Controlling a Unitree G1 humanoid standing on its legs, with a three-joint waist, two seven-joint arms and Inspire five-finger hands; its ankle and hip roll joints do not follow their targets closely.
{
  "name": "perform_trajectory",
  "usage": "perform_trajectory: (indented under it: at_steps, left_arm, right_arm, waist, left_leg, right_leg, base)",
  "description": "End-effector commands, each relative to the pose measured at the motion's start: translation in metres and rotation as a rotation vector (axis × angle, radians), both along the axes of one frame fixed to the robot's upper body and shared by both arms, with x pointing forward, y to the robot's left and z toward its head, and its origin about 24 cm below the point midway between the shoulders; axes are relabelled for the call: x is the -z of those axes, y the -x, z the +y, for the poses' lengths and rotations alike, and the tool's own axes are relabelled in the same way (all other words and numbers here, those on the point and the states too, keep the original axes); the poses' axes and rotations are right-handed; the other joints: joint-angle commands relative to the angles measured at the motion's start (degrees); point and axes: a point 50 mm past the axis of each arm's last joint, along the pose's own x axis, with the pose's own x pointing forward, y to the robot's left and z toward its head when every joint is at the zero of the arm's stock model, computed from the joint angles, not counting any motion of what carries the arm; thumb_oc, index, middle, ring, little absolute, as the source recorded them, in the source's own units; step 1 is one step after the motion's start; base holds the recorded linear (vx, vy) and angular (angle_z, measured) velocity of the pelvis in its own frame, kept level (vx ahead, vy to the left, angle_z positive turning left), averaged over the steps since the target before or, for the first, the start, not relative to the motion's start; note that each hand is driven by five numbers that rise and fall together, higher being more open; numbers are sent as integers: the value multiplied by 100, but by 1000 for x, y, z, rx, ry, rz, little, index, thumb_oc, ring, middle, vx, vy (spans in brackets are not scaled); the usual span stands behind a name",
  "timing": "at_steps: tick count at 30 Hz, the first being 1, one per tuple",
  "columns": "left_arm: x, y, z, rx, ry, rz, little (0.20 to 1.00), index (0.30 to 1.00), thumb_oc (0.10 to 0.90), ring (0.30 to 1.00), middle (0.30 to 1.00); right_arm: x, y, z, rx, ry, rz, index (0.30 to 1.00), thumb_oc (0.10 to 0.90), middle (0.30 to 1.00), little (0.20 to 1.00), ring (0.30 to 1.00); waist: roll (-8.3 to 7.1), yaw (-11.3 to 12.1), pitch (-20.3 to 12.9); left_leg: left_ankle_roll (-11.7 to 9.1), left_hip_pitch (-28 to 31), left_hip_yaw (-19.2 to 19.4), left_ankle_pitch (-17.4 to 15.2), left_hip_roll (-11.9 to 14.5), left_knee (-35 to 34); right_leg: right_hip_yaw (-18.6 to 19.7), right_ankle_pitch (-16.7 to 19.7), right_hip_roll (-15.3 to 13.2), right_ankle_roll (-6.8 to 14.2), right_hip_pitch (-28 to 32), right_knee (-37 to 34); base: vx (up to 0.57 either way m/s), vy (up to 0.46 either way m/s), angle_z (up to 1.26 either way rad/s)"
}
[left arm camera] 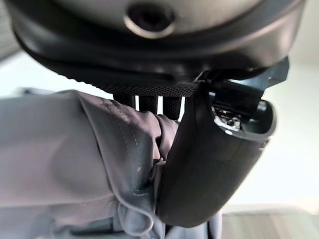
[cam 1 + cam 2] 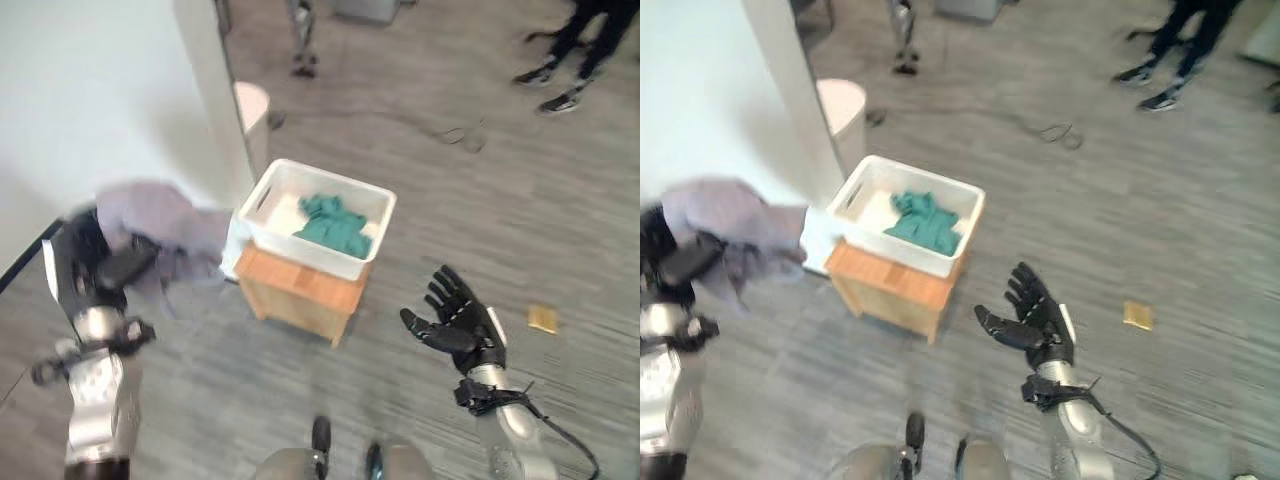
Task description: Pick up bed clothes into laundry basket.
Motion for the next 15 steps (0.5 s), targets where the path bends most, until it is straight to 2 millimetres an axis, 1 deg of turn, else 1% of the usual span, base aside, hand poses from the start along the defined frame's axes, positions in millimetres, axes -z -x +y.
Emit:
perform_trajectory:
  at_steps: [1,3,4,5,6,7,8,9,10,11,12,13,14,15]
  left_arm:
    - [-86,19,7,-14,-249,-364,300,300,400,300,300]
    - [-103,13,12,7,-339,-331,300,300,400,300,300]
    - [-103,13,12,9,-340,-330,300,300,400,300,300]
    - [-120,8,14,29,-414,-309,300,300,400,300,300]
    - [-129,5,13,43,-442,-314,300,300,400,300,300]
    - [-130,4,12,46,-443,-315,300,300,400,300,300]
    - [-152,-2,8,65,-496,-339,300,300,400,300,300]
    - [-154,-6,7,81,-506,-322,300,300,400,300,300]
    - [-162,-11,3,108,-521,-326,300,300,400,300,300]
    - [-162,-11,3,109,-521,-327,300,300,400,300,300]
    - [-178,-21,-9,152,-560,-339,300,300,400,300,300]
    - [-178,-22,-10,155,-561,-340,300,300,400,300,300]
    - [-184,-25,-13,166,-571,-350,300,300,400,300,300]
    - [-194,-31,-20,188,-582,-361,300,300,400,300,300]
  right_arm:
    - [-33,-16,-5,-46,4,-189,900,800,900,900,900]
    - [-37,-15,-8,-80,42,-195,900,800,900,900,900]
    - [-37,-15,-8,-78,41,-194,900,800,900,900,900]
    - [-39,-16,-10,-90,65,-196,900,800,900,900,900]
    - [-38,-16,-9,-97,61,-194,900,800,900,900,900]
    - [-38,-16,-9,-95,59,-194,900,800,900,900,900]
    - [-38,-17,-5,-122,45,-193,900,800,900,900,900]
    - [-35,-17,-2,-138,42,-179,900,800,900,900,900]
    - [-33,-15,0,-153,42,-170,900,800,900,900,900]
    - [-33,-15,-1,-151,42,-170,900,800,900,900,900]
    - [-28,-12,2,-183,61,-137,900,800,900,900,900]
    - [-28,-12,1,-181,60,-138,900,800,900,900,900]
    - [-25,-11,1,-184,59,-122,900,800,900,900,900]
    - [-22,-8,1,-187,62,-102,900,800,900,900,900]
  waist:
    - [-65,132,-757]
    - [-21,96,-857]
    - [-23,96,-861]
    - [29,33,-899]
    - [45,7,-912]
    - [37,19,-908]
    - [78,-49,-887]
    - [92,-84,-895]
    - [90,-105,-883]
    - [87,-97,-881]
    - [97,-217,-862]
    - [91,-202,-860]
    - [100,-242,-860]
    - [106,-312,-858]
  left_leg:
    - [-554,-83,189,-735,563,405]
    - [-592,-72,171,-696,611,330]
    - [-595,-34,157,-748,614,322]
    - [-633,-30,136,-720,666,245]
    - [-646,-45,146,-661,705,191]
    - [-648,-38,143,-656,706,181]
    - [-685,-29,165,-641,766,152]
    - [-694,21,189,-677,798,106]
    - [-706,61,192,-664,820,62]
    - [-706,63,193,-663,820,60]
    - [-728,93,227,-627,871,-24]
    - [-729,96,229,-626,871,-26]
    - [-734,115,251,-608,891,-82]
    - [-747,156,294,-582,928,-151]
  right_leg:
    - [-339,948,-490,475,910,-928]
    - [-427,926,-461,462,1038,-1145]
    - [-443,878,-459,467,1082,-1156]
    - [-469,878,-428,475,1114,-1249]
    - [-488,922,-401,469,1102,-1300]
    - [-493,926,-399,467,1110,-1310]
    - [-468,909,-355,464,1078,-1317]
    - [-476,858,-330,466,1125,-1355]
    - [-463,853,-300,456,1144,-1372]
    - [-462,854,-300,456,1146,-1372]
    - [-426,876,-257,466,1120,-1424]
    - [-424,876,-257,466,1120,-1425]
    - [-415,882,-242,467,1118,-1455]
    - [-379,896,-220,480,1105,-1480]
  base:
    - [166,-166,39]
    - [129,-71,7]
    - [145,-58,15]
    - [107,-60,22]
    - [74,-59,29]
    - [50,-44,22]
    - [101,-42,14]
    - [133,-55,-8]
    - [90,-31,-13]
    - [78,-46,-8]
    - [45,-31,-12]
    - [63,-36,-10]
    - [61,-29,-36]
    - [86,-43,-26]
